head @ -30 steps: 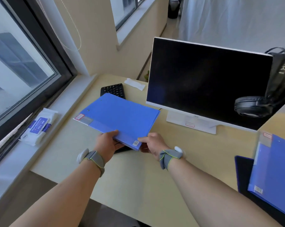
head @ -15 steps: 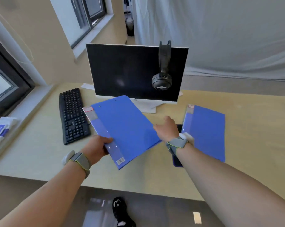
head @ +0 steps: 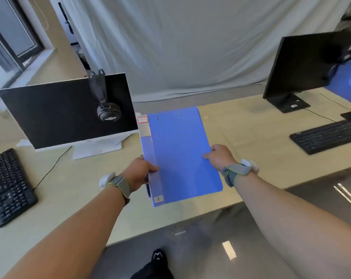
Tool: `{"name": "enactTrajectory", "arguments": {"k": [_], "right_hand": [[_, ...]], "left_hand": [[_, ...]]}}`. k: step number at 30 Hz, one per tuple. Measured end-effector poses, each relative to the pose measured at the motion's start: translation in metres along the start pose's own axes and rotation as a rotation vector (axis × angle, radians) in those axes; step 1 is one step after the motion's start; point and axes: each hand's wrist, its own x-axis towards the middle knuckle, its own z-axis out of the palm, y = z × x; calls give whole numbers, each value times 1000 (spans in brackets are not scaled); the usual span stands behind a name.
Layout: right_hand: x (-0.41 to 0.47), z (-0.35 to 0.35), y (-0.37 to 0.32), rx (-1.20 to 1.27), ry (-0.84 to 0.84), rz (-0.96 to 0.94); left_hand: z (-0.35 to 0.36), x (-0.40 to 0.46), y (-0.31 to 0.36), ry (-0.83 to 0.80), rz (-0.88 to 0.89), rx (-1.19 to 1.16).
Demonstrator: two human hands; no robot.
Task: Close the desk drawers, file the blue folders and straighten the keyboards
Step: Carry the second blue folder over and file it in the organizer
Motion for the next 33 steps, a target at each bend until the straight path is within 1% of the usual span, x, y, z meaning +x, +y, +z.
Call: {"name": "enactTrajectory", "arguments": {"k": [3,4,6,9,14,16,17,20,23,24,26,30,33], "right_hand": [[-5,-49,35,101,90,48],[-8,-51,40,114,92,37],[-12,-78,67,145,119,64],[-15,-121,114,174,193,140],[-2,-197,195,199,290,256],[9,-237,228,194,343,311],[9,-241,234,192,345,324],[18,-286,276,187,389,391],[20,-343,313,200,445,478],[20,-349,314,188,442,481],[19,-383,327,186,470,504],[24,-450,364,253,547,540],[33,-487,381,283,594,543]], "left_hand": [[64,20,14,-78,47,-87],[69,23,15,-67,49,-156],[107,40,15,-74,14,-196],[172,66,5,-137,-33,-112],[290,97,-3,-315,-26,-12],[348,117,-3,-393,-36,10],[356,120,-3,-410,-36,16],[429,143,1,-457,-51,66],[506,158,14,-519,-86,144],[514,159,18,-528,-92,142],[556,162,32,-571,-98,183],[634,158,66,-646,-64,295],[681,156,86,-649,-40,339]]}}
